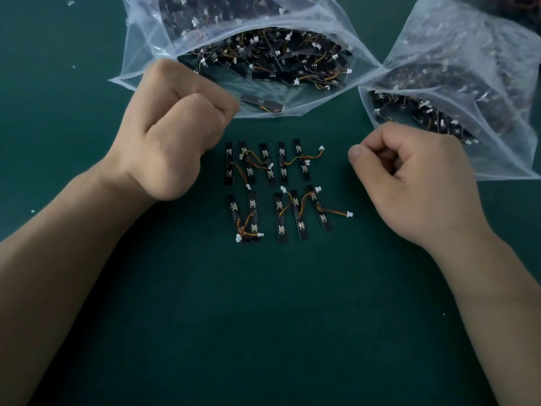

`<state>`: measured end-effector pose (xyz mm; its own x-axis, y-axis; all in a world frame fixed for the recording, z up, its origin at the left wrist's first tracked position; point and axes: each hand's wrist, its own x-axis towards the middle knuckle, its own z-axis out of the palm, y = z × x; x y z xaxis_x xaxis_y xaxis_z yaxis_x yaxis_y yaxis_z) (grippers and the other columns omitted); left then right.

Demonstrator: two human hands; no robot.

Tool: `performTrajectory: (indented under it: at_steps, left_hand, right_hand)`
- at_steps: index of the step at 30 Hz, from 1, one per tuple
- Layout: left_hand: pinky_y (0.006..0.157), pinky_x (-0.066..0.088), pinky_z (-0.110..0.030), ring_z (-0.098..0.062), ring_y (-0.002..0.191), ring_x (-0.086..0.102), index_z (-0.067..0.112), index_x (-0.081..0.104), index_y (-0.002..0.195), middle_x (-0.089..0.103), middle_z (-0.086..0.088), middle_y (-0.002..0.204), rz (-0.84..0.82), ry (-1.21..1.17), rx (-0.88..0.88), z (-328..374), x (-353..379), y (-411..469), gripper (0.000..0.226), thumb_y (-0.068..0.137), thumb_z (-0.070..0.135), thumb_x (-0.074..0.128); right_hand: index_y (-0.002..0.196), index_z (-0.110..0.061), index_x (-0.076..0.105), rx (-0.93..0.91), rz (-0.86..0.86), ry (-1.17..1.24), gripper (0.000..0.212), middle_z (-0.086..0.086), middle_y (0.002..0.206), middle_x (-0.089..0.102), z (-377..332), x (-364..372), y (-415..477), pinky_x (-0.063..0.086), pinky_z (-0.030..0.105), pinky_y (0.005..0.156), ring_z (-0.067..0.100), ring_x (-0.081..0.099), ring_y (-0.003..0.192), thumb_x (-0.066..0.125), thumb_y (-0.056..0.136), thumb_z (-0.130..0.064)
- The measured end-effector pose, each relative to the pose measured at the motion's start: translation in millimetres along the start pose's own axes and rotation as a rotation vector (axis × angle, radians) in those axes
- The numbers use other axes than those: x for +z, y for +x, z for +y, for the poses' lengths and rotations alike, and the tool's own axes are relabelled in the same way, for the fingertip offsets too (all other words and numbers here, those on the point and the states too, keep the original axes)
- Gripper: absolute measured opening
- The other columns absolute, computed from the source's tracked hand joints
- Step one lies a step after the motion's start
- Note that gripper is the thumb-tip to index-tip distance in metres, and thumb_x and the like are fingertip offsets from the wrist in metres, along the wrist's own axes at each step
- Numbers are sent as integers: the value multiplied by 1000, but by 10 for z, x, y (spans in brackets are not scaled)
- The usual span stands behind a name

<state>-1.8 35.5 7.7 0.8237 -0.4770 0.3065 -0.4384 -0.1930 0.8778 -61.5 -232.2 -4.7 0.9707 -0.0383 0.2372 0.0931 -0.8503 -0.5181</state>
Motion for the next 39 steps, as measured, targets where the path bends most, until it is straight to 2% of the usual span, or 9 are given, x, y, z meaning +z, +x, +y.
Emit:
performTrajectory:
  at_steps: [6,12,17,20,22,27,30,34,39]
  left_hand:
    - [49,9,-30,-18,49,9,19,18,52,12,-1,51,-59,-31,-49,67,-3,-8,28,71,7,35]
    - [45,23,-36,-17,53,14,20,20,56,16,0,53,-109,518,-54,158,24,-17,30,77,16,41]
    - [46,35,-36,-30,49,23,10,27,54,25,-6,49,-23,717,-195,204,87,-22,28,73,29,36]
    - [57,53,-50,-37,56,53,6,53,55,53,-11,51,13,604,-251,210,85,0,33,73,30,38]
    - [63,54,-46,-25,63,61,12,63,59,64,-1,58,27,514,-262,209,98,14,31,74,28,40]
    - [63,48,-37,-12,65,58,20,67,70,64,12,65,-46,433,-220,203,168,24,25,79,22,43]
    - [63,39,-33,-9,66,57,22,69,75,63,16,64,-67,370,-215,201,195,35,26,82,19,45]
    - [71,49,-41,-13,75,61,24,68,80,68,8,75,-87,367,-203,192,249,61,24,81,22,44]
    - [60,47,-38,-13,66,56,20,60,76,59,6,65,141,451,-177,140,281,40,16,78,14,45]
  right_hand:
    - [79,-27,65,5,-14,2,25,-10,59,58,-9,-1,-3,40,28,55,12,57,59,61,95,-45]
    - [79,-25,66,0,-33,17,30,-9,57,56,-11,-17,-18,33,27,54,14,56,59,57,98,-47]
    - [84,-20,70,-5,-58,31,43,-11,67,58,-22,-36,-22,32,32,53,17,54,57,45,104,-50]
    - [87,-24,72,-11,-63,38,42,-14,70,61,-31,-42,-24,36,32,54,14,56,60,43,105,-49]
    - [88,-24,71,-7,-67,33,40,-11,68,61,-42,-36,-19,36,32,53,14,56,60,45,104,-50]
    - [106,-31,65,-8,-85,58,17,-9,73,63,-121,-11,6,49,37,61,9,59,66,58,100,-46]
    - [115,-34,63,-1,-154,47,24,-12,74,63,-206,1,48,46,34,60,5,58,66,58,101,-52]
    - [115,-38,61,35,-195,-15,35,-13,68,61,-347,67,142,39,32,58,4,58,66,50,98,-67]
    - [107,-37,58,80,-170,-122,54,-11,69,62,-466,160,221,39,31,57,12,60,75,46,88,-85]
